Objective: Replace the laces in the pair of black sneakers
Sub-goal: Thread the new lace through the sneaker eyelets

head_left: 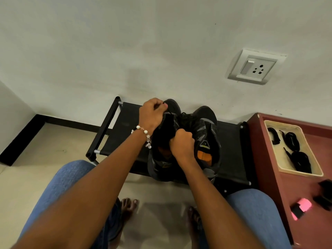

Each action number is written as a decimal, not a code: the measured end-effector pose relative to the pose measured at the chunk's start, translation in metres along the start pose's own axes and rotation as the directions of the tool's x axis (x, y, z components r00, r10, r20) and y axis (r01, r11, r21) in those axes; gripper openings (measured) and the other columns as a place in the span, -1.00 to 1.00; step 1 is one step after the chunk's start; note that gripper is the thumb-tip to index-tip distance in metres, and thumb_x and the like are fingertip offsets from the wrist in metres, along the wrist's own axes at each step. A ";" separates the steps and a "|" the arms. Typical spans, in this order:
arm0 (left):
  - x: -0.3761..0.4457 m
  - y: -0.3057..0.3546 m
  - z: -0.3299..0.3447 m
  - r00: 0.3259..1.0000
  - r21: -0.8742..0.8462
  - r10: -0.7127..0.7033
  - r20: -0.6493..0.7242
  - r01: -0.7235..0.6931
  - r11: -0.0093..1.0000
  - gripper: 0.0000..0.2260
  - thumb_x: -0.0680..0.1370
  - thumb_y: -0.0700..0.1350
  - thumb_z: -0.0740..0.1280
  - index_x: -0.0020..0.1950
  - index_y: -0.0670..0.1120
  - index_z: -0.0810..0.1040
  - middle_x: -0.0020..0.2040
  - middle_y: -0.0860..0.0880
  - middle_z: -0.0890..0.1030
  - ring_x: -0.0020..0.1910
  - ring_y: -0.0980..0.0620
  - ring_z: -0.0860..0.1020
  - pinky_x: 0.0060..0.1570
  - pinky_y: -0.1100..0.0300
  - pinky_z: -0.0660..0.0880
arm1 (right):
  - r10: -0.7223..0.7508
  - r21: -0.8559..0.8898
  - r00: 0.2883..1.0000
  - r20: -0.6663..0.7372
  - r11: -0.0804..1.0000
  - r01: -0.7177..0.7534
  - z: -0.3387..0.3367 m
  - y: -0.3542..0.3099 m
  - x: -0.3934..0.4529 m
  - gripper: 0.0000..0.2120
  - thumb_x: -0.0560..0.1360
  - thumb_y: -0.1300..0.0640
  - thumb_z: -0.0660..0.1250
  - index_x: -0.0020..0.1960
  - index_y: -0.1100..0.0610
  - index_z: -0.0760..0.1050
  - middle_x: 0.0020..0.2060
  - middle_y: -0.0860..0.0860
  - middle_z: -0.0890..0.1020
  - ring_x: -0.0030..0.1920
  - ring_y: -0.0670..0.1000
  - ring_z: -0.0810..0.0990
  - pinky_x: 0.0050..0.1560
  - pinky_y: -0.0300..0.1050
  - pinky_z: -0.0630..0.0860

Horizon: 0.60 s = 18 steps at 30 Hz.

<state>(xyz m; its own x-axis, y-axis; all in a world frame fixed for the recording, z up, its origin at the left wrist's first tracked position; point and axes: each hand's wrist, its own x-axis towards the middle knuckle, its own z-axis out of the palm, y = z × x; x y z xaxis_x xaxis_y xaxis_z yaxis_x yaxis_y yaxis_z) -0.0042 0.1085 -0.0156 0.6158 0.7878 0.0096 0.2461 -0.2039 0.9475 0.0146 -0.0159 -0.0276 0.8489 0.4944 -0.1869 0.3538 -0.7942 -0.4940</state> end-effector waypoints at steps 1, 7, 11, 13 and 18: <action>-0.002 0.007 -0.004 0.998 -0.156 -0.055 0.019 0.058 0.986 -0.87 0.56 -0.17 0.32 -0.11 -0.21 0.57 -0.23 -0.01 0.66 -0.24 0.06 0.58 -0.12 0.19 0.51 | 0.002 0.007 1.000 -0.013 1.000 -0.002 0.000 0.000 -0.001 -0.82 0.58 0.25 0.21 0.07 0.36 0.46 0.03 0.27 0.56 0.04 0.31 0.56 -0.20 -0.05 0.36; -0.008 0.062 -0.037 0.963 -0.587 0.044 0.266 0.126 0.800 -0.82 0.63 -0.24 0.19 -0.17 -0.12 0.42 -0.40 -0.06 0.50 -0.44 -0.04 0.52 -0.23 0.06 0.60 | 0.044 0.035 0.999 -0.022 0.998 -0.043 0.002 -0.001 0.000 -0.84 0.56 0.26 0.22 0.06 0.35 0.47 0.01 0.24 0.57 0.02 0.29 0.58 -0.21 -0.06 0.38; 0.002 0.073 -0.053 0.936 -0.582 0.103 0.337 0.122 0.804 -0.83 0.61 -0.22 0.21 -0.17 -0.13 0.47 -0.47 -0.01 0.33 -0.56 0.11 0.17 -0.54 0.31 0.25 | 0.052 0.040 0.998 -0.025 0.998 -0.051 0.001 -0.001 0.002 -0.84 0.56 0.26 0.23 0.05 0.34 0.48 -0.01 0.23 0.58 0.01 0.27 0.59 -0.22 -0.07 0.38; 0.005 0.068 -0.051 0.938 -0.485 0.032 0.345 0.149 0.862 -0.77 0.63 -0.09 0.22 -0.15 -0.14 0.57 -0.48 0.00 0.34 -0.57 0.13 0.14 -0.56 0.34 0.09 | 0.045 0.039 0.998 -0.031 0.998 -0.044 0.001 -0.001 0.002 -0.84 0.56 0.26 0.23 0.06 0.34 0.48 -0.02 0.23 0.58 -0.01 0.27 0.59 -0.23 -0.08 0.38; 0.006 0.044 -0.022 0.953 0.241 -0.129 0.274 0.062 0.969 -0.59 0.63 0.09 0.19 -0.12 -0.19 0.66 -0.37 -0.07 0.63 -0.58 0.09 0.41 -0.51 0.18 0.45 | 0.039 0.038 0.999 -0.021 0.999 -0.038 0.001 0.000 0.003 -0.83 0.57 0.27 0.21 0.09 0.35 0.47 0.01 0.25 0.56 0.03 0.30 0.56 -0.20 -0.04 0.37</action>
<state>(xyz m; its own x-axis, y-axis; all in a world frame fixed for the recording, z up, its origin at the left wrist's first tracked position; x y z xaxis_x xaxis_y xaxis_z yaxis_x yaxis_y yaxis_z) -0.0062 0.1169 0.0331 0.7601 0.6182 -0.2004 0.4566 -0.2887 0.8415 0.0165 -0.0136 -0.0291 0.8699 0.4559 -0.1882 0.3062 -0.7983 -0.5186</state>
